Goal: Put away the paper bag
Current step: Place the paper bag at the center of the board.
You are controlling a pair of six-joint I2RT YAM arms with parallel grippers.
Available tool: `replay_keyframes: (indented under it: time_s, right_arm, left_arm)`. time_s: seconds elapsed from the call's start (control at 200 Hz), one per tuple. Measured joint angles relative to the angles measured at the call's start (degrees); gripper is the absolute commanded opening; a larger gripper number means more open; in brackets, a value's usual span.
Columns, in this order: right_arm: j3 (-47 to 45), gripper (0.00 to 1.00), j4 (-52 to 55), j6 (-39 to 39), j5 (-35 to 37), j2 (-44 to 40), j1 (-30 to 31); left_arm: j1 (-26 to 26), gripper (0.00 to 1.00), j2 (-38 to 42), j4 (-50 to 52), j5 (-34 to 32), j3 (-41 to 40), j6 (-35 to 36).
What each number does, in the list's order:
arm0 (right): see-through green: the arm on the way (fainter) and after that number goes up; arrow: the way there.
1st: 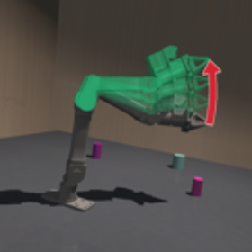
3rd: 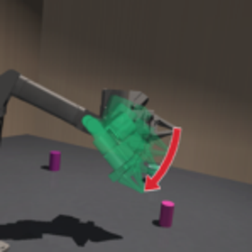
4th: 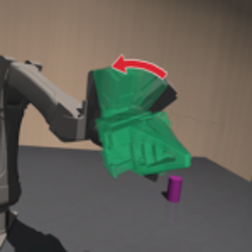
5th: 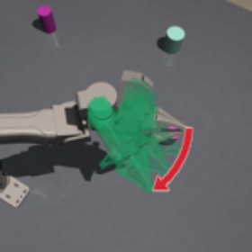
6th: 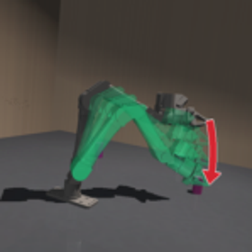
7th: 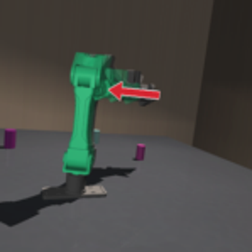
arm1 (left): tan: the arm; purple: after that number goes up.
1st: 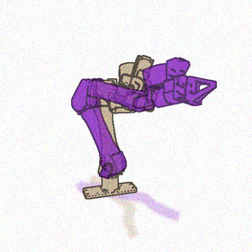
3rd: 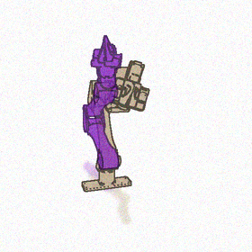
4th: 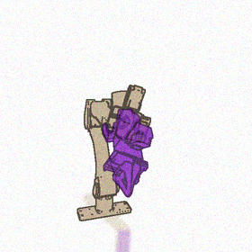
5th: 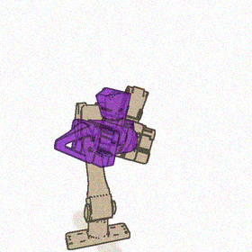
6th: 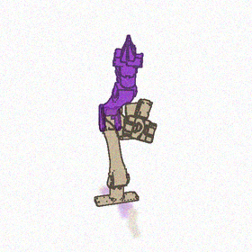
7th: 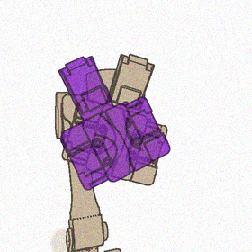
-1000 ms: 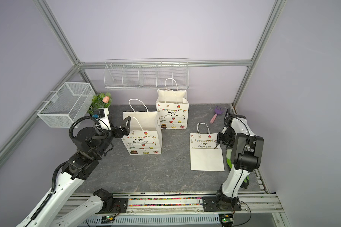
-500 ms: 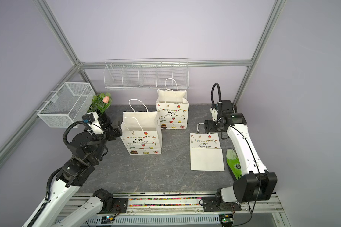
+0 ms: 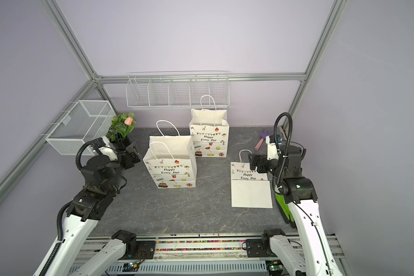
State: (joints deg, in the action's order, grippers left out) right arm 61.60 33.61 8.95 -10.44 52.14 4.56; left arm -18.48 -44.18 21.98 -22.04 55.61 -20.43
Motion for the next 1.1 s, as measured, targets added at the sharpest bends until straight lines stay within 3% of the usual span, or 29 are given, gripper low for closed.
replay_keyframes:
  time_s: [0.165, 0.37, 0.575, 0.635, 0.695, 0.919, 1.099]
  right_arm:
    - [-0.5, 0.97, -9.7, 3.3, -12.4, 6.0, 2.7]
    - [0.8, 0.96, -13.0, 1.9, -22.0, 9.6, 12.9]
    - [0.9, 1.0, -15.9, -1.2, -22.4, 13.2, 21.7]
    - [-0.2, 0.95, -17.2, -1.9, -22.3, 14.8, 23.1]
    - [-2.1, 0.89, -18.9, -2.1, -22.2, 16.9, 24.1]
    - [-6.1, 0.89, -23.3, -1.9, -23.9, 27.6, 26.8]
    - [-6.1, 0.89, -26.2, -1.5, -25.2, 30.2, 27.2]
  left_arm:
    - [0.2, 1.0, 2.2, 4.3, -0.6, 0.0, -1.3]
    - [2.6, 0.99, 3.9, 7.1, 0.1, -0.3, -4.9]
    - [4.0, 1.0, 5.6, 7.2, 1.5, -2.8, -8.4]
    - [4.2, 1.0, 6.2, 7.4, 1.9, -4.1, -9.1]
    - [4.2, 0.99, 7.2, 7.7, 2.4, -5.8, -9.6]
    - [4.2, 0.99, 11.8, 9.6, 3.5, -13.5, -11.4]
    - [4.3, 0.98, 14.1, 8.0, 6.1, -17.5, -11.7]
